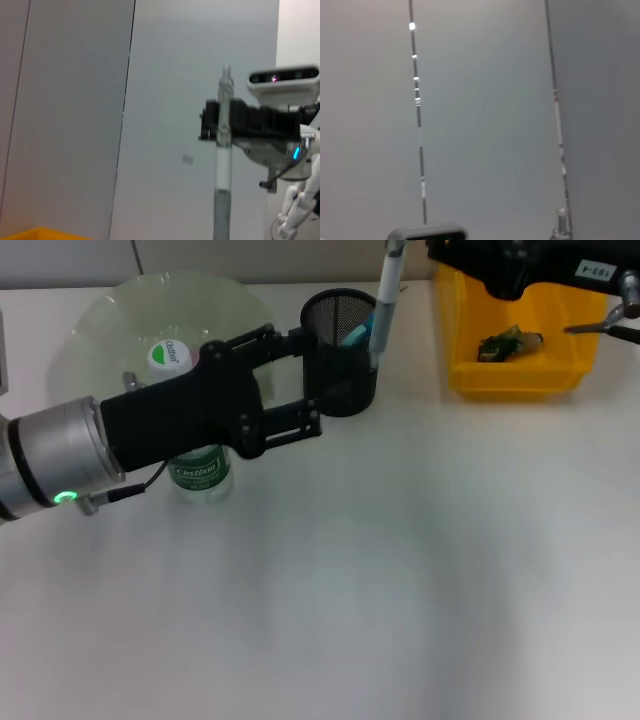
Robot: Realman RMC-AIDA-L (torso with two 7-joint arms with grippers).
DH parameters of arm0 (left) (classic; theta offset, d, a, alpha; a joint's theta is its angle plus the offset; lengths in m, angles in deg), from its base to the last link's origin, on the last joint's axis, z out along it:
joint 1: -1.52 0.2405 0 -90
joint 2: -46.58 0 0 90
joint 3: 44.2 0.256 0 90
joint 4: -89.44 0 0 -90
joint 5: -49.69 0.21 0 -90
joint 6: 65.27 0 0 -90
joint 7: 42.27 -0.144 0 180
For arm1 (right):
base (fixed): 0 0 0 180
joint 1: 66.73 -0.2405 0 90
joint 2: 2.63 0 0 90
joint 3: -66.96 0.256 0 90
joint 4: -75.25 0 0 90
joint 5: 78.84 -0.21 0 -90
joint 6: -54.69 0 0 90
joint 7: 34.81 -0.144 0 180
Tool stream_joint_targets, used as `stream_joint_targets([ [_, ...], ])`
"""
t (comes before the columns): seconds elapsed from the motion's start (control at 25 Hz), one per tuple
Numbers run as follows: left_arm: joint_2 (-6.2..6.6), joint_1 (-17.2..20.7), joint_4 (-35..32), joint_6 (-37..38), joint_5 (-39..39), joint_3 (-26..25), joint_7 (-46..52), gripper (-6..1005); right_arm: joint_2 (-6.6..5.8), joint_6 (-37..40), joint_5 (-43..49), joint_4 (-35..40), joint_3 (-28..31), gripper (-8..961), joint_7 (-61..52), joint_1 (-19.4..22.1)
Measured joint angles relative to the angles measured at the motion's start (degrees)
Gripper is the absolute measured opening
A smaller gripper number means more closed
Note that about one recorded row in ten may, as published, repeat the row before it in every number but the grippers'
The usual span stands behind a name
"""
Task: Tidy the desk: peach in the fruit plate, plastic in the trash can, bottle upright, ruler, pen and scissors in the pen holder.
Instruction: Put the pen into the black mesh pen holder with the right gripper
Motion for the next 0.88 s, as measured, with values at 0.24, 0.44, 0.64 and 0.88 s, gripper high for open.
stream_joint_targets([
  [0.24, 0.20, 0.80, -1.02, -0.27, 9.37, -4.45, 0.21, 753, 0.01, -5.74, -0.07, -0.49, 0.03, 134, 0.74, 0.39],
  [0.44, -0.23, 1.02, -1.57, -1.03, 14.84, -7.22, -0.37, 752, 0.16, -10.72, -0.96, -4.15, -0.34, 135, 4.95, -0.81],
  [0.64, -0.27, 0.95, -1.77, -2.08, 15.31, -7.43, -0.27, 752, 0.20, -16.22, -2.92, -8.59, -0.70, 135, 9.63, -2.60],
  [0.88, -0.28, 0.80, -2.06, -3.82, 15.55, -7.44, 0.90, 751, 0.16, -22.05, -8.28, -21.11, -0.70, 135, 21.77, -7.44],
])
